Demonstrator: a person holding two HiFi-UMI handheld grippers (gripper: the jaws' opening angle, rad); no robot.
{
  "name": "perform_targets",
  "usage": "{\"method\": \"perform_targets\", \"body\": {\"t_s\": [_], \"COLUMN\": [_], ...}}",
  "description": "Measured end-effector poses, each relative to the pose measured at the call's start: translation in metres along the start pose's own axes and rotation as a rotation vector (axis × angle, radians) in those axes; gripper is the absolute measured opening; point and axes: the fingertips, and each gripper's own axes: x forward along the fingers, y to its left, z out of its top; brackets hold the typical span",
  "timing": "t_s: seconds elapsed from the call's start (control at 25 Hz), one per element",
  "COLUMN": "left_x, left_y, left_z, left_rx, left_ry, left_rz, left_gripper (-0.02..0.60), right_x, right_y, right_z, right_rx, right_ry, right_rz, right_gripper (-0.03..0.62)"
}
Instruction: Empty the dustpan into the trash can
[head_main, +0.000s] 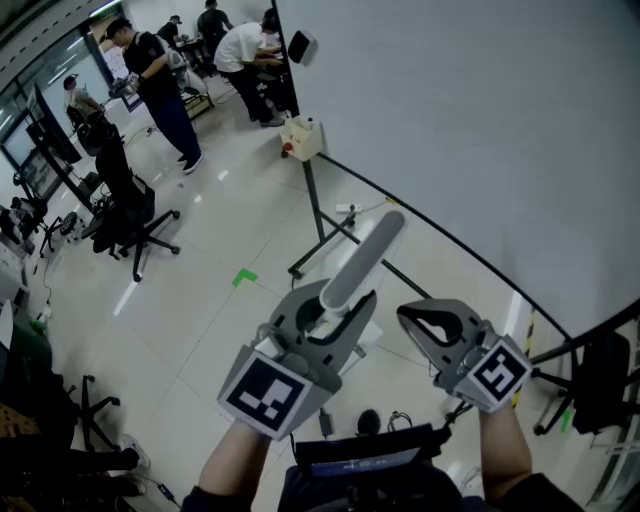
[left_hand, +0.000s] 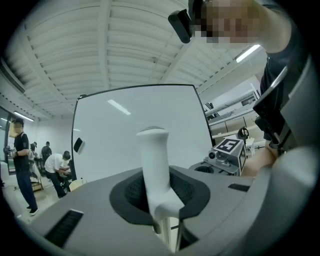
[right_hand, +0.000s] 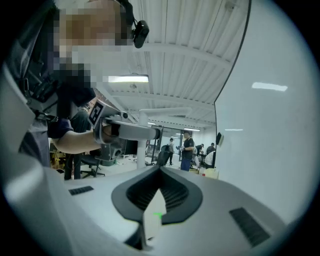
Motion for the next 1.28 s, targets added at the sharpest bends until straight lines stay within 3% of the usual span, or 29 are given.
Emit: {"method": "perform_targets", "body": {"t_s": [0.32, 0.72, 1.28], "left_x": [0.016, 0.021, 0.046], "left_y": [0.023, 0.039, 0.091], "left_z": [0.007, -0.012, -0.052], "left_rx": [-0.003, -0.031, -0.073], "left_ry": [-0.03, -0.02, -0.045], "left_rz": [0.043, 0.008, -0.176], "left_gripper": [0.058, 0.057, 0.055], "right_x": [0.003, 0.015, 0.069], "right_y": [-0.022, -0.022, -0.04], "right_z": [-0.006, -0.008, -0.036], "right_rx": [0.014, 0.017, 0.027], "right_ry": [-0.008, 0.009, 0.136], "right_rz": [0.018, -0.007, -0.202], "right_gripper": [0.014, 0.014, 0.014]}}
